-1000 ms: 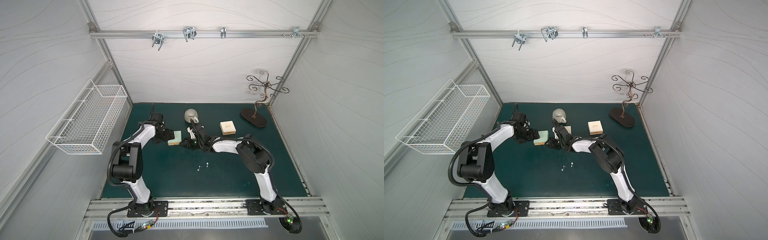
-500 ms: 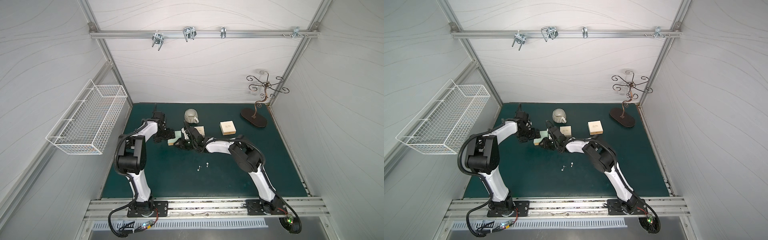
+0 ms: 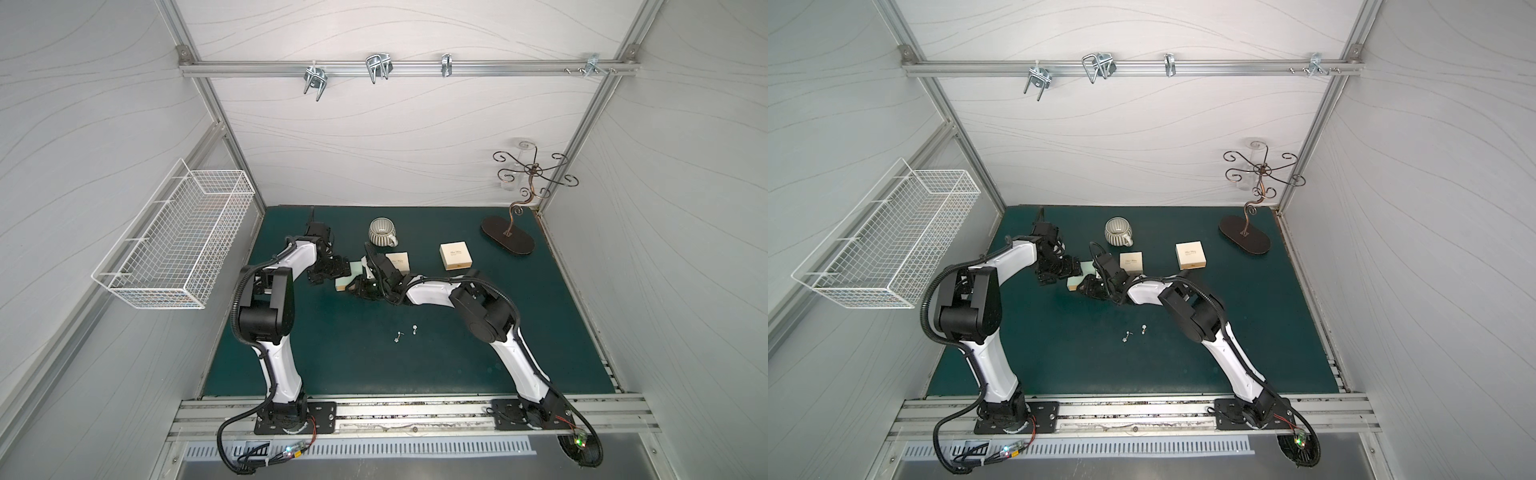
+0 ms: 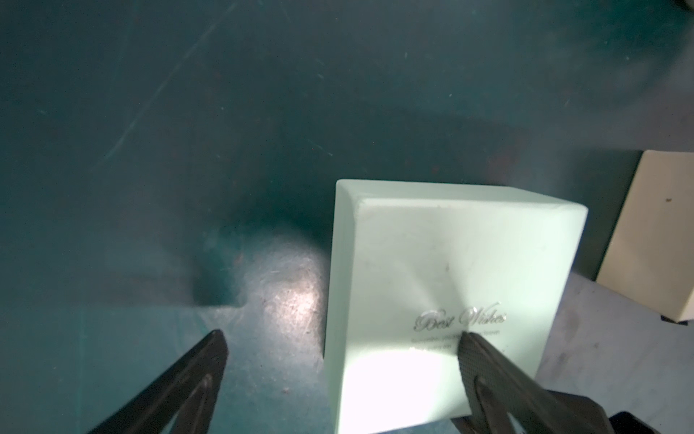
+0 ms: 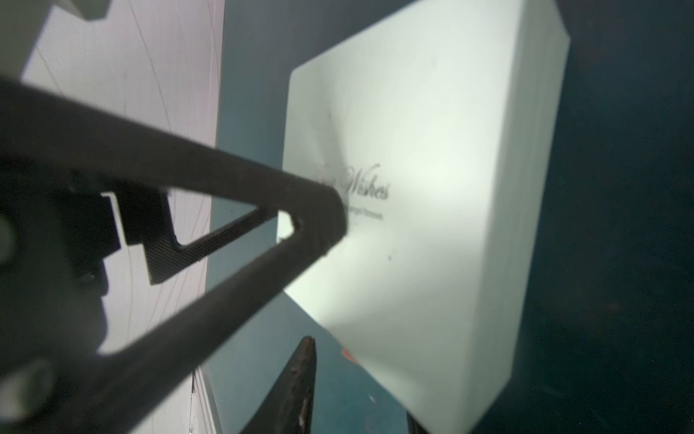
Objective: Place the earrings into the drawer-style jewelry box
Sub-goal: Open the drawer in the jewelry box.
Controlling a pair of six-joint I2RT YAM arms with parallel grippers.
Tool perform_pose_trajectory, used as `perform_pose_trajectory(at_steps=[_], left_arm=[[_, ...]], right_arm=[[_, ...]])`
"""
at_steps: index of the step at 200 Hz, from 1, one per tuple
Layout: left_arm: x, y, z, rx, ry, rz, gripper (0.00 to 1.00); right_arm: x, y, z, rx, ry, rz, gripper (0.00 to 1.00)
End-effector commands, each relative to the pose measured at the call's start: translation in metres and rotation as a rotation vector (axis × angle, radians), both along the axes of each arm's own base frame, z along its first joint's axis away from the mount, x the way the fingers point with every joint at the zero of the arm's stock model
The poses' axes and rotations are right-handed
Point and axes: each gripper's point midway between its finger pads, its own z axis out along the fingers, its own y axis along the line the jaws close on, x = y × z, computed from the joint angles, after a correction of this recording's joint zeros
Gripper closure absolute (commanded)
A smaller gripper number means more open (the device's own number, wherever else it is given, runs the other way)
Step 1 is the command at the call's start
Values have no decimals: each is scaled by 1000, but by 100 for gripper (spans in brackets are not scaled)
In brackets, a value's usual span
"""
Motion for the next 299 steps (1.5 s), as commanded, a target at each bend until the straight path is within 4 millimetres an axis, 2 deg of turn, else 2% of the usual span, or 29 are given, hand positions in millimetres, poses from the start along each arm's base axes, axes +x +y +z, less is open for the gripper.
perform_pose_trajectory(at_steps=[1, 50, 148, 217, 299], left_arm=[[3, 5, -4, 23, 16, -4, 1], [3, 5, -7, 24, 22, -4, 2], [2, 5, -11, 25, 30, -13, 4], [1, 7, -13, 40, 41, -8, 4], [1, 10, -17, 53, 48, -8, 5]], right_arm=[[-1, 6, -10, -10, 25, -19, 62], [1, 9, -15, -5, 38, -50, 70], [4, 12, -15, 0, 30, -85, 100], [-2, 10, -4, 15, 13, -74, 100], [-17, 10, -4, 16, 19, -47, 100]])
